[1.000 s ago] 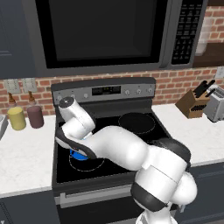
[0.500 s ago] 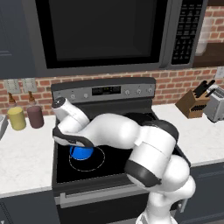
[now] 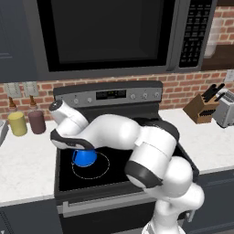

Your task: Pick the kettle from the counter and place it on a stove burner. Then turn the burner on.

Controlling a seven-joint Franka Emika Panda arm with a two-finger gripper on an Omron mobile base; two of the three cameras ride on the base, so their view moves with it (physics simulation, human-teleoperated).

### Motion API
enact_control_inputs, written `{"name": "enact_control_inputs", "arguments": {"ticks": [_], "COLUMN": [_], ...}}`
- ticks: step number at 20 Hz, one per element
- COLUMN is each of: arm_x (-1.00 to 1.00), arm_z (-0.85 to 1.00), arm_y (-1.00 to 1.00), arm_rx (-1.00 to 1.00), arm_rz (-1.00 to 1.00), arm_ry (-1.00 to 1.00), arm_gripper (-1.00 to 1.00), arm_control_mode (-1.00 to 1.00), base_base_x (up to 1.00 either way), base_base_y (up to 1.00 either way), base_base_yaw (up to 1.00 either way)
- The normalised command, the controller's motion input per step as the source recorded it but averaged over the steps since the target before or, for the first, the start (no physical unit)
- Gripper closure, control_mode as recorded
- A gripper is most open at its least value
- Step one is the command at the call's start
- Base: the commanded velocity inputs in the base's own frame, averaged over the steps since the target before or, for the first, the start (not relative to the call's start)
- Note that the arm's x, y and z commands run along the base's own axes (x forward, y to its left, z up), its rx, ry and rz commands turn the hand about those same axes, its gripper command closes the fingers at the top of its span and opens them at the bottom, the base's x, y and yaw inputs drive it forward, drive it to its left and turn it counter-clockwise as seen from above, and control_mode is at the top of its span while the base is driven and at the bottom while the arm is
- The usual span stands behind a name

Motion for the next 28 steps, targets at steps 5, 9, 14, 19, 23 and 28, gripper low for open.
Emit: {"name": "enact_control_inputs", "arguments": {"ticks": [5, 9, 14, 19, 23, 28], "arm_x": [-0.01, -0.13, -0.21, 0.07, 0.53, 0.69], "arm_z": [0.00, 0.19, 0.63, 0.64, 0.06, 0.00], "arm_y": [0.00, 0.00, 0.00, 0.00, 0.00, 0.00], "arm_rx": [0.00, 0.00, 0.02, 0.00, 0.00, 0.00], "arm_rz": [0.00, 0.00, 0.00, 0.17, 0.46, 0.62], "arm_ry": [-0.03, -0.09, -0.18, -0.17, -0.04, 0.00], "arm_gripper": [-1.00, -1.00, -1.00, -1.00, -1.00, -1.00], "arm_control_mode": [-1.00, -1.00, -1.00, -1.00, -1.00, -1.00], "base_base_x": [0.00, 0.00, 0.00, 0.00, 0.00, 0.00], "base_base_y": [0.00, 0.00, 0.00, 0.00, 0.00, 0.00], "base_base_yaw": [0.00, 0.00, 0.00, 0.00, 0.00, 0.00]}}
